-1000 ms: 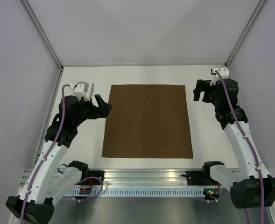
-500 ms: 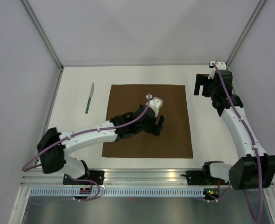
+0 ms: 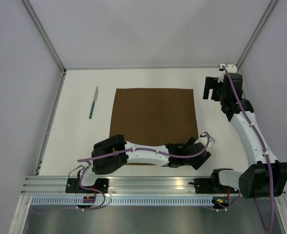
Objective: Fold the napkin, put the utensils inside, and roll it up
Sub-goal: Fold the napkin at the center of the board.
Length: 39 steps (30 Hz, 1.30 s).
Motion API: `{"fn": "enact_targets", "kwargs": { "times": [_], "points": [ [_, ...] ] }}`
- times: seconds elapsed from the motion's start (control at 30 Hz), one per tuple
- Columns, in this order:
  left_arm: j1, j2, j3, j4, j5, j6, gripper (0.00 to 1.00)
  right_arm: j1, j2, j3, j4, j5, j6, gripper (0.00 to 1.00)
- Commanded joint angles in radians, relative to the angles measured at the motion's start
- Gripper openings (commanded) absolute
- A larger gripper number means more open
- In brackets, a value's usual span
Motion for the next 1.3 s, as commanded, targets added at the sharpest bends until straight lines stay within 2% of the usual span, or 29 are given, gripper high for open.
{"fn": "enact_targets", "kwargs": {
  "times": [0.0, 0.2, 0.53, 0.73, 0.93, 1.1, 1.17, 1.27],
  "points": [
    [-0.027, 0.067, 0.087, 0.065, 0.0, 0.054, 0.71, 0.002, -0.011, 0.002, -0.01, 0.04, 0.005, 0.98],
    [-0.037, 0.134, 0.119, 0.074, 0.016, 0.059, 0.69, 0.003, -0.015, -0.008, -0.006, 0.038, 0.002, 0.98],
    [-0.056, 0.208, 0.144, 0.087, -0.035, 0.094, 0.68, 0.002, -0.026, -0.018, -0.006, 0.026, -0.001, 0.98],
    [-0.059, 0.224, 0.128, 0.087, -0.069, 0.088, 0.56, 0.002, -0.031, -0.023, -0.006, 0.02, -0.003, 0.98],
    [-0.057, 0.217, 0.125, 0.087, -0.087, 0.091, 0.29, 0.003, -0.035, -0.028, -0.006, 0.017, -0.003, 0.98],
    [-0.056, 0.182, 0.122, 0.084, -0.075, 0.091, 0.14, 0.003, -0.037, -0.028, -0.006, 0.017, -0.003, 0.98],
    [-0.051, 0.155, 0.121, 0.079, -0.063, 0.083, 0.03, 0.003, -0.035, -0.029, -0.006, 0.017, -0.003, 0.98],
    [-0.031, 0.106, 0.098, 0.08, -0.004, 0.051, 0.02, 0.003, -0.035, -0.029, -0.006, 0.017, -0.006, 0.98]
  ]
}}
